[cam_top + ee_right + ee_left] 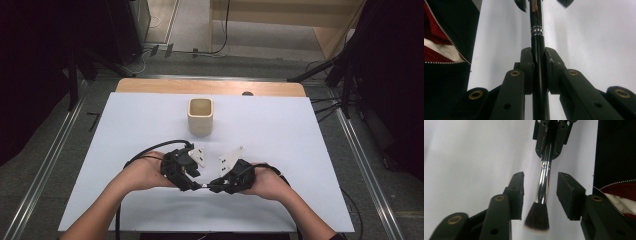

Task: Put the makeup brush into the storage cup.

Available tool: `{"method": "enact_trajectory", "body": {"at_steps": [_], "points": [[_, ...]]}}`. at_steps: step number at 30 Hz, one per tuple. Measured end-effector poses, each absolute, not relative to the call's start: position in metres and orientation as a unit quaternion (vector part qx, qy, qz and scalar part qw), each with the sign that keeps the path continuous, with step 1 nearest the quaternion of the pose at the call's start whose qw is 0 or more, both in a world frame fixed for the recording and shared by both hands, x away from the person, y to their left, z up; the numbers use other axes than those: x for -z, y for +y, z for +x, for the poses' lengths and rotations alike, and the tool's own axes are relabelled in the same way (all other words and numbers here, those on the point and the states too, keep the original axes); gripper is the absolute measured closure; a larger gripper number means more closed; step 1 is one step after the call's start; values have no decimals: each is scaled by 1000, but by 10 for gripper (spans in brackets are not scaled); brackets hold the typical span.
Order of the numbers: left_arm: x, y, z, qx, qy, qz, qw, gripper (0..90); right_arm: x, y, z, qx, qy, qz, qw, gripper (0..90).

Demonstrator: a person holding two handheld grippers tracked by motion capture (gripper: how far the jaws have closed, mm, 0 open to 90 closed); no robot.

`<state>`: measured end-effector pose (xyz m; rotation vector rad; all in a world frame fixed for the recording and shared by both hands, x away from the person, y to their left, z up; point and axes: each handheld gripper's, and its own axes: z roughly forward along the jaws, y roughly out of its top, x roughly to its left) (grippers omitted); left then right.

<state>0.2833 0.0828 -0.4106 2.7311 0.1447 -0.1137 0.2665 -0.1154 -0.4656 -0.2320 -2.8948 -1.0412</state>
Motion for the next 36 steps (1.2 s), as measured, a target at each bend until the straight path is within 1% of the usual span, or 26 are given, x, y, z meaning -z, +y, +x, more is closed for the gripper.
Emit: {"method": "enact_trajectory", "body": {"at_steps": [1,2,4,5,7,12,13,18,23,29,36], "points": [[411,84,284,40,50,976,206,444,465,-118,268,340,-937,-78,29,795],[411,86,285,39,50,975,212,444,465,-118,268,340,-937,-78,29,795],[412,88,286,35,54,974,218,402,466,-120,268,343,-935,-88,30,794],[412,89,287,39,57,973,222,402,466,-120,268,343,-935,-88,30,794],[413,91,290,48,68,971,226,363,466,-122,269,342,-934,-101,31,794],[415,96,295,57,91,965,239,346,466,-124,269,339,-934,-107,28,794],[416,99,297,62,106,961,246,337,466,-125,269,338,-933,-118,29,794],[416,103,301,56,129,955,261,322,466,-128,267,338,-931,-132,26,795],[418,108,303,55,157,949,267,321,466,-136,261,335,-925,-177,27,794],[418,111,303,55,167,944,278,309,465,-142,257,337,-916,-215,19,794],[420,116,299,39,169,941,290,282,463,-148,250,341,-905,-254,5,794]]}}
